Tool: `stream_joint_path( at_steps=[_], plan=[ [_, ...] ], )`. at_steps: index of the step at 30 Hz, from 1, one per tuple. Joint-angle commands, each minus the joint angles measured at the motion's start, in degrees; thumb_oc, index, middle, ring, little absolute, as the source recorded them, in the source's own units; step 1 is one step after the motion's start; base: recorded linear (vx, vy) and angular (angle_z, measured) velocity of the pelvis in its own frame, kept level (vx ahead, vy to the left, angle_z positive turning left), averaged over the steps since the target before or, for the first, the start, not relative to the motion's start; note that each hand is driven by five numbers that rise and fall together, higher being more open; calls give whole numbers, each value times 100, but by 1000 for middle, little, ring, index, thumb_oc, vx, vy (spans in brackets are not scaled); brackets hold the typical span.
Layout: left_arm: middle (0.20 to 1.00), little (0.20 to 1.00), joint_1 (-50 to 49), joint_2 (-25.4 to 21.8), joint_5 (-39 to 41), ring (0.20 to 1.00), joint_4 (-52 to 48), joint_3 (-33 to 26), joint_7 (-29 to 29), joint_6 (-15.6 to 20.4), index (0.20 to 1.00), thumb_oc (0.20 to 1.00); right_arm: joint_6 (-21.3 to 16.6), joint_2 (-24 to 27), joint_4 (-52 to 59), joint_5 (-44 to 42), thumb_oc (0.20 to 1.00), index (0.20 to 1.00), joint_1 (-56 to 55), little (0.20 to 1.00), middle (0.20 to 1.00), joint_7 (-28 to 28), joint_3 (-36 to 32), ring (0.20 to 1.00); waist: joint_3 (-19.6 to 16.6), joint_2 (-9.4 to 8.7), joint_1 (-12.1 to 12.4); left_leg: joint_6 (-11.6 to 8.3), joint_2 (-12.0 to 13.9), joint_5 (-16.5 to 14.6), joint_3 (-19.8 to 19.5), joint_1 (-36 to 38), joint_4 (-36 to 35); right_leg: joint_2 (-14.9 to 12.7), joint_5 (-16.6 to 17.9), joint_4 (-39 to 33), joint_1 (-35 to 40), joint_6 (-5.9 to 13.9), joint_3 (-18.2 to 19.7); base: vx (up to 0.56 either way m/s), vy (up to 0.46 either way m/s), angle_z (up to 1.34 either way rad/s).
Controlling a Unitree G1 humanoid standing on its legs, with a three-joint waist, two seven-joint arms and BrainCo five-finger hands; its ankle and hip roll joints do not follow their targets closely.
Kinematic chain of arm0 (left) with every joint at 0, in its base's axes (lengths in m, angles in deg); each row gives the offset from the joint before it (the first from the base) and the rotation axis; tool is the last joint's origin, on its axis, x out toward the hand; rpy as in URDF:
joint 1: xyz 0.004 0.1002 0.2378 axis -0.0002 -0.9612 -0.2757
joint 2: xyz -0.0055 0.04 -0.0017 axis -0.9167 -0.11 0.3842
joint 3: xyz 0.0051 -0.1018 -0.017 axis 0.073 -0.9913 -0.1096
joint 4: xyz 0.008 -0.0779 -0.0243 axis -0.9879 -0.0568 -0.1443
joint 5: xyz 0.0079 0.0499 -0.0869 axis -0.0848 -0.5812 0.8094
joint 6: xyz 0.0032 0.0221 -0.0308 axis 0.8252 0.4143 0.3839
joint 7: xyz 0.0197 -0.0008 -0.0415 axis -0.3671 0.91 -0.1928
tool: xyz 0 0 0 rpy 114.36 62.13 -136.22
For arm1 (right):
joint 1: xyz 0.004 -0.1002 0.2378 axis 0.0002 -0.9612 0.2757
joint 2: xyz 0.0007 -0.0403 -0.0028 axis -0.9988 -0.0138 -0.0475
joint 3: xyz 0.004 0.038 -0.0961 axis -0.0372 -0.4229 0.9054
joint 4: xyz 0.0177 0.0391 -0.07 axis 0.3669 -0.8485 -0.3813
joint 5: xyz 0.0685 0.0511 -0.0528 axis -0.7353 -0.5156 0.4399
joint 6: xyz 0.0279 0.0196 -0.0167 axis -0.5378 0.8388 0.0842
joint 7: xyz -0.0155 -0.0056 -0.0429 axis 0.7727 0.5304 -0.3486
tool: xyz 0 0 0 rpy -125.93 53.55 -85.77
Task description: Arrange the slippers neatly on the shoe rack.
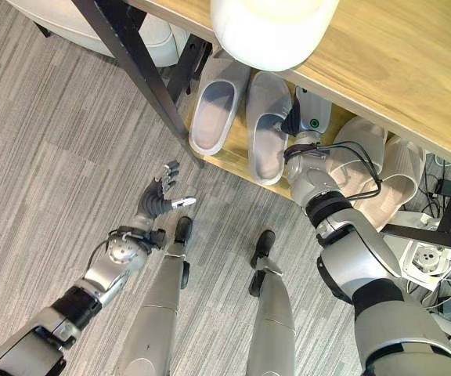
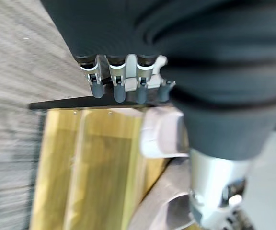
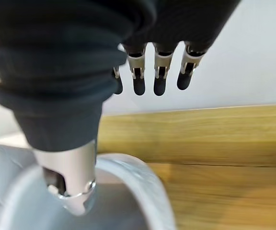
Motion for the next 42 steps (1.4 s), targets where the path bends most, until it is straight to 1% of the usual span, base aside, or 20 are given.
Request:
stream_joint_path(
  at_steps=[1,4,5,7,9,10,13,14,17,18,20,21,23,27,35,38,42],
  plan=[
    [1000,1000,91,105,145,1000,-375,-224,-153,278,1000,1000,-191,221,372,-232,1000,1000,252,1000,1000,-300,-213,1000,90,199,48,37,-20,-306,-203,145,-386,171,-1114,230,570,180,30,0,0,0],
    [1000,1000,-51,75,166,1000,-390,-375,-139,252,1000,1000,-388,104,826,-563,1000,1000,-60,1000,1000,-413,-611,1000,112,212,40,49,-18,-320,-188,201,-406,176,-1106,198,619,171,63,0,0,0],
    [1000,1000,-46,98,164,1000,-354,-405,-90,242,1000,1000,-638,-77,984,-1088,1000,1000,-228,1000,1000,-503,-952,1000,133,225,16,58,-17,-327,-176,206,-393,174,-1090,203,623,172,67,-9,13,-5],
    [1000,1000,-30,116,152,1000,-316,-429,-53,212,1000,1000,-966,-329,1090,-1773,1000,1000,-457,1000,1000,-553,-1296,1000,152,225,4,66,-17,-327,-162,223,-404,176,-1088,202,642,166,75,-7,9,-6],
    [1000,1000,31,123,89,1000,-188,-495,17,140,1000,1000,-1276,-610,1059,-2493,1000,1000,-740,1000,1000,-462,-1559,1000,197,219,-30,73,-8,-334,-150,246,-402,185,-1080,191,655,155,91,-10,2,-4],
    [1000,1000,32,123,88,1000,-187,-493,17,141,1000,1000,-1277,-610,1058,-2494,1000,1000,-741,1000,1000,-461,-1560,1000,198,218,-29,73,-8,-334,-148,249,-403,185,-1080,191,657,155,92,-9,-4,-4],
    [1000,1000,137,105,-20,1000,-97,-517,102,84,1000,1000,-1560,-860,949,-3196,1000,1000,-945,1000,1000,-320,-1747,1000,246,224,-42,74,-2,-334,-128,281,-413,198,-1069,170,688,152,108,12,-11,-4],
    [1000,1000,236,94,-96,1000,-51,-523,137,57,1000,1000,-1722,-999,856,-3692,1000,1000,-993,1000,1000,-160,-1815,1000,273,235,-46,60,20,-509,-114,368,-377,212,-1219,206,764,175,141,62,-35,-3],
    [1000,1000,444,98,-127,1000,93,-536,219,16,1000,1000,-2023,-1244,692,-4687,1000,1000,-1025,1000,1000,174,-1877,1000,329,260,-40,52,24,-526,-101,384,-343,209,-1217,231,771,177,149,16,-18,-4],
    [1000,1000,609,103,-86,1000,188,-553,252,-17,1000,1000,-2206,-1386,545,-5375,1000,1000,-999,1000,1000,458,-1876,1000,364,263,-31,43,27,-520,-83,412,-359,205,-1200,201,805,180,143,6,-5,-6],
    [1000,1000,787,218,73,1000,477,-577,185,-63,1000,1000,-2394,-1624,635,-6304,1000,1000,-1078,1000,1000,1035,-1743,1000,359,276,-12,32,31,-513,-70,466,-394,183,-1165,152,865,194,121,40,-13,-3],
    [1000,1000,788,220,74,1000,480,-576,184,-62,1000,1000,-2395,-1621,635,-6308,1000,1000,-1080,1000,1000,1039,-1742,1000,360,278,-13,32,31,-512,-71,468,-395,183,-1165,150,868,195,120,43,-16,-1],
    [1000,1000,732,331,106,1000,657,-500,103,-126,1000,1000,-2402,-1627,811,-6477,1000,1000,-1097,1000,1000,1240,-1579,1000,314,262,1,24,31,-499,-58,514,-448,177,-1139,92,912,206,117,33,-24,3],
    [1000,1000,684,379,86,1000,758,-452,78,-177,1000,1000,-2428,-1619,901,-6593,1000,1000,-1032,1000,1000,1316,-1512,1000,306,244,13,26,28,-500,-45,517,-438,178,-1120,73,927,202,123,17,-11,4],
    [1000,1000,706,371,133,1000,730,-421,62,-222,1000,1000,-2572,-1665,1012,-7166,1000,1000,-734,1000,1000,1447,-1590,1000,363,261,98,19,12,-485,-68,577,-483,172,-1101,51,972,211,108,6,-2,2],
    [1000,1000,725,369,129,1000,732,-416,48,-224,1000,1000,-2595,-1681,1031,-7255,1000,1000,-683,1000,1000,1471,-1595,1000,377,259,117,21,11,-487,-68,586,-480,171,-1095,47,986,211,106,0,0,0],
    [1000,1000,772,389,147,1000,789,-373,35,-242,1000,1000,-2683,-1751,1080,-7663,1000,1000,-648,1000,1000,1631,-1620,1000,385,242,126,14,11,-486,-54,631,-505,162,-1076,24,1029,216,97,0,0,0]
  ],
)
